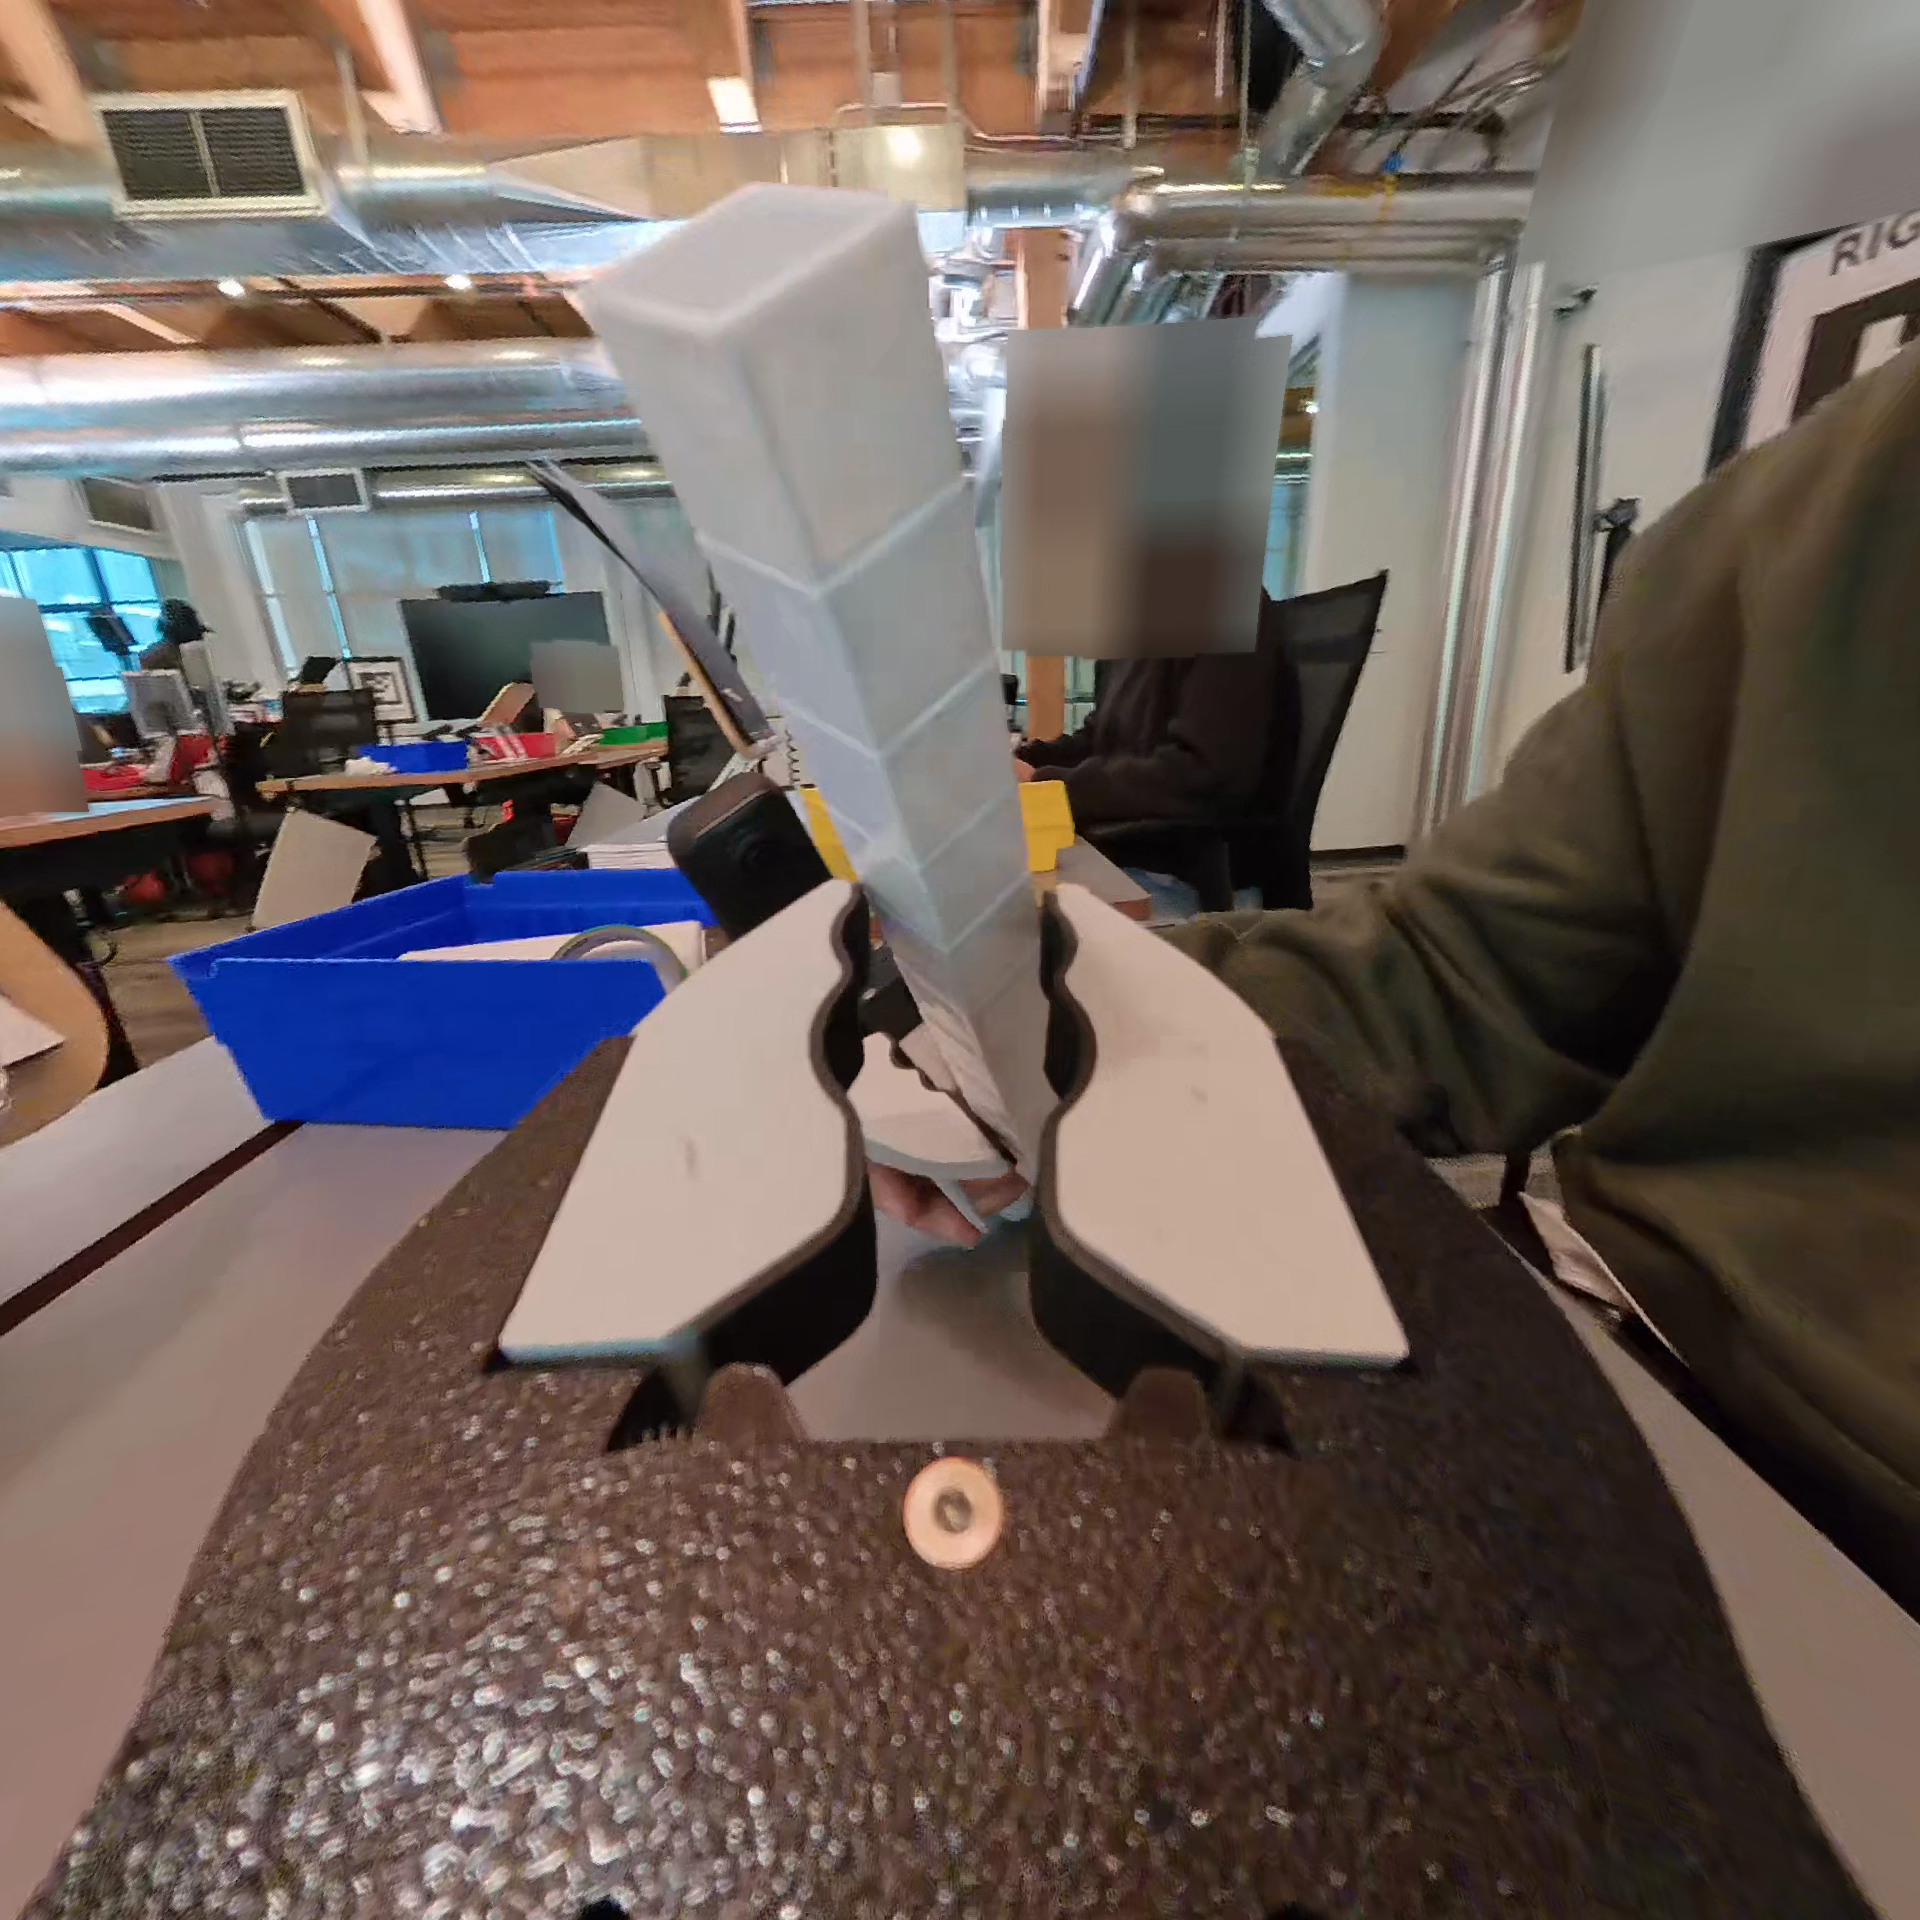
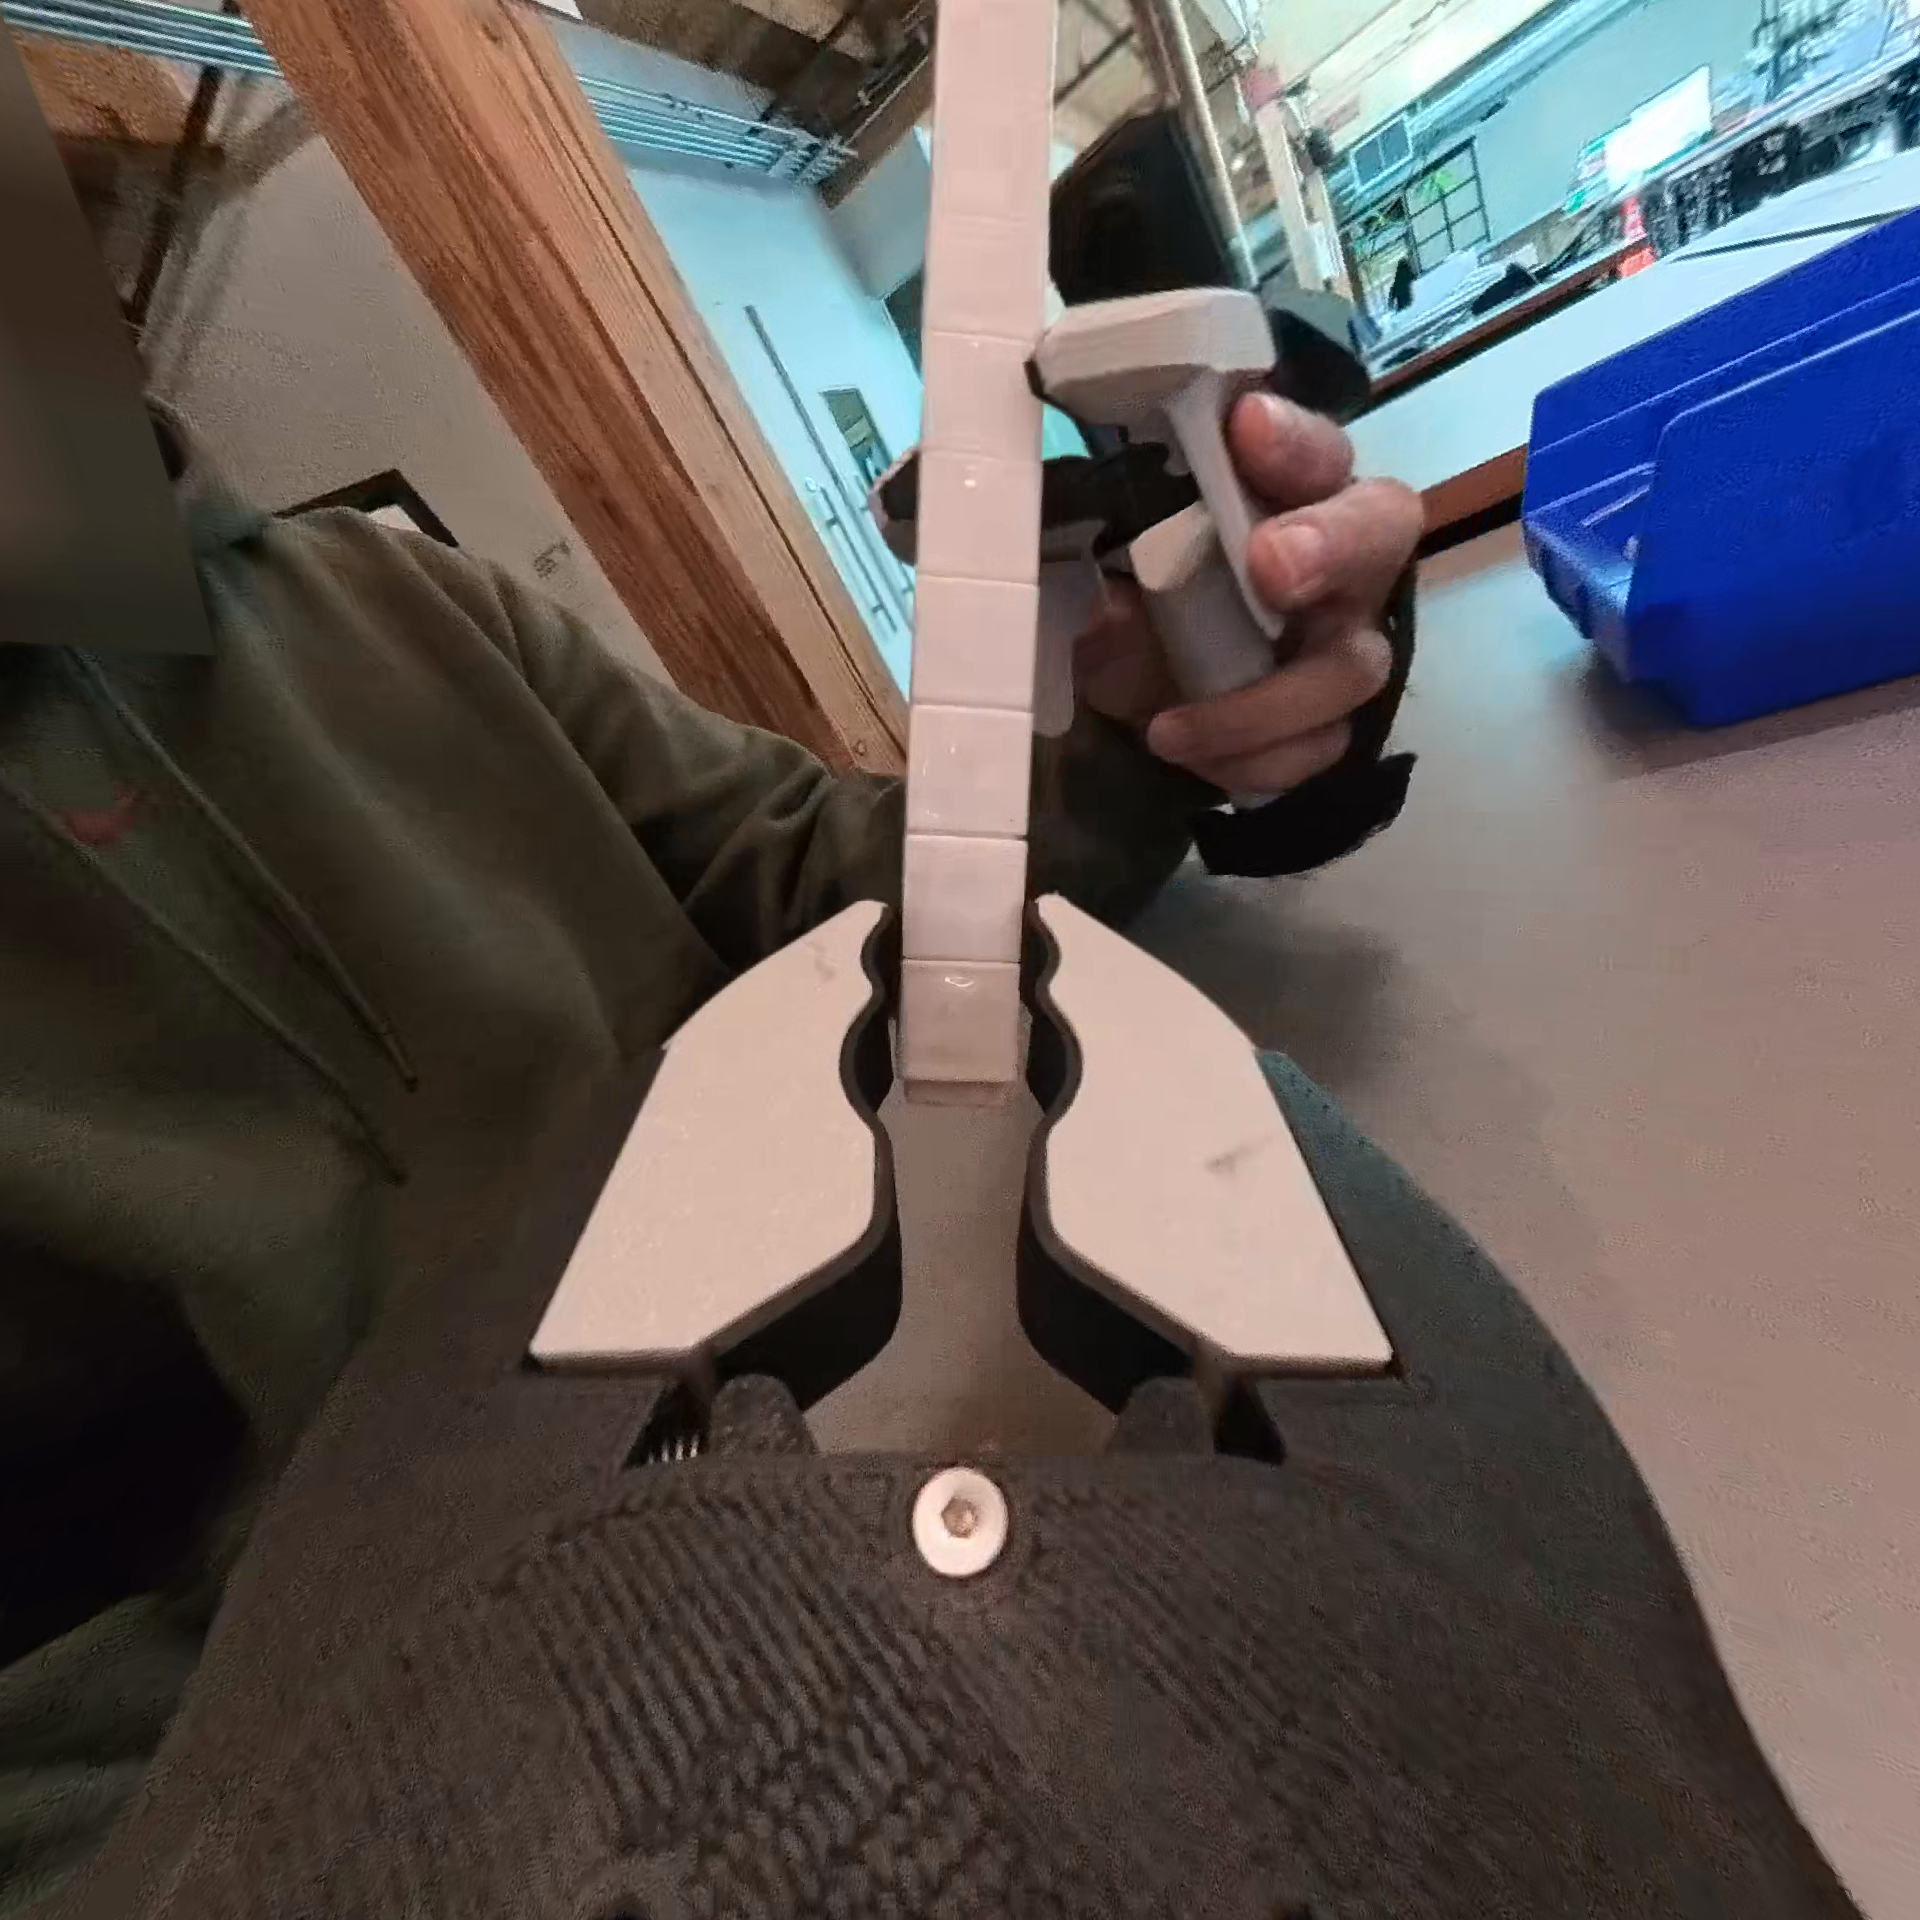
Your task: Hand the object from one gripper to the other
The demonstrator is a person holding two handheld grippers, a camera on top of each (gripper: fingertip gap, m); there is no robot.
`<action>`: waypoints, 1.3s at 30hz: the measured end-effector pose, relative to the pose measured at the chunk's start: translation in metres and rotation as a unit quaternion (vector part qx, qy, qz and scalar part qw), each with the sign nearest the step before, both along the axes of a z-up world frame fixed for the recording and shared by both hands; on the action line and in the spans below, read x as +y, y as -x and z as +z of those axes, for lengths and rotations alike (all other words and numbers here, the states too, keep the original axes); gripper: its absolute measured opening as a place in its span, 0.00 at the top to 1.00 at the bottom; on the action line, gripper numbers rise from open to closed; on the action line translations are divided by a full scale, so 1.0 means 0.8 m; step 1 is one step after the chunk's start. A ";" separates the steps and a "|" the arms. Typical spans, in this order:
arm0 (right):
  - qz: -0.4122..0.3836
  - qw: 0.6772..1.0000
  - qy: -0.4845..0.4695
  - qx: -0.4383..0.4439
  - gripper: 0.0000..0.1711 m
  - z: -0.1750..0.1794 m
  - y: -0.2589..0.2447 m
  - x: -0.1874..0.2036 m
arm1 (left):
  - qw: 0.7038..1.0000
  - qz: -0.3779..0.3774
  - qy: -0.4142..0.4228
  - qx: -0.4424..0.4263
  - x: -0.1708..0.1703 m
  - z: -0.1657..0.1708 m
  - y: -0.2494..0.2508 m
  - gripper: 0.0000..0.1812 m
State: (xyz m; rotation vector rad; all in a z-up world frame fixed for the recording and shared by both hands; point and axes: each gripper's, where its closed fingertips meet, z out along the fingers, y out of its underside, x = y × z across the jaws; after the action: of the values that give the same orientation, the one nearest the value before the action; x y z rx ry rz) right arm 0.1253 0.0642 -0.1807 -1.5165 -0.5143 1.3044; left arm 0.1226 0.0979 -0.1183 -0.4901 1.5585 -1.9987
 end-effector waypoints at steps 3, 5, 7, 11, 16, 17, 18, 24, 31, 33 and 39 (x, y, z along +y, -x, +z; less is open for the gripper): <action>-0.009 1.000 0.005 0.000 0.87 -0.003 0.000 0.003 | 1.000 0.011 -0.010 0.010 0.001 -0.001 -0.004 0.84; -0.079 0.997 -0.006 -0.013 0.82 -0.006 -0.016 0.019 | 0.998 0.054 -0.008 0.025 0.011 -0.003 -0.018 0.84; -0.190 0.978 -0.045 -0.076 0.66 -0.011 -0.041 0.040 | 0.992 0.112 0.006 0.052 0.028 -0.007 -0.036 0.84; -0.368 0.861 -0.164 -0.309 0.59 -0.021 -0.085 0.062 | 0.966 0.219 0.079 0.117 0.064 -0.015 -0.067 0.84; -0.410 0.768 -0.200 -0.450 0.66 -0.034 -0.094 0.073 | 0.943 0.252 0.154 0.152 0.070 -0.017 -0.080 0.84; -0.420 0.747 -0.198 -0.475 0.67 -0.037 -0.098 0.075 | 0.937 0.271 0.155 0.155 0.074 -0.019 -0.082 0.84; -0.444 0.716 -0.204 -0.498 0.67 -0.034 -0.107 0.077 | 0.931 0.290 0.156 0.157 0.079 -0.022 -0.084 0.84; -0.464 0.583 -0.254 -0.617 0.68 -0.030 -0.118 0.083 | 0.899 0.315 0.238 0.188 0.095 -0.029 -0.086 0.84; -0.466 0.533 -0.270 -0.653 0.84 -0.023 -0.115 0.085 | 0.892 0.316 0.258 0.197 0.093 -0.033 -0.089 0.84; -0.474 0.556 -0.262 -0.630 0.85 -0.019 -0.115 0.083 | 0.902 0.292 0.259 0.184 0.091 -0.027 -0.087 0.84; -0.496 0.715 -0.248 -0.426 0.87 0.016 -0.101 0.067 | 0.953 0.232 0.177 0.078 0.065 0.018 -0.070 0.65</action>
State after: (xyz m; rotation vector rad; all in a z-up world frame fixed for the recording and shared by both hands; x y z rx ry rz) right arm 0.2063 0.1175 -0.1679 -1.4715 -0.4284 -0.4186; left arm 0.1785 0.1498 -0.1036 -1.0728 1.0337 -1.8919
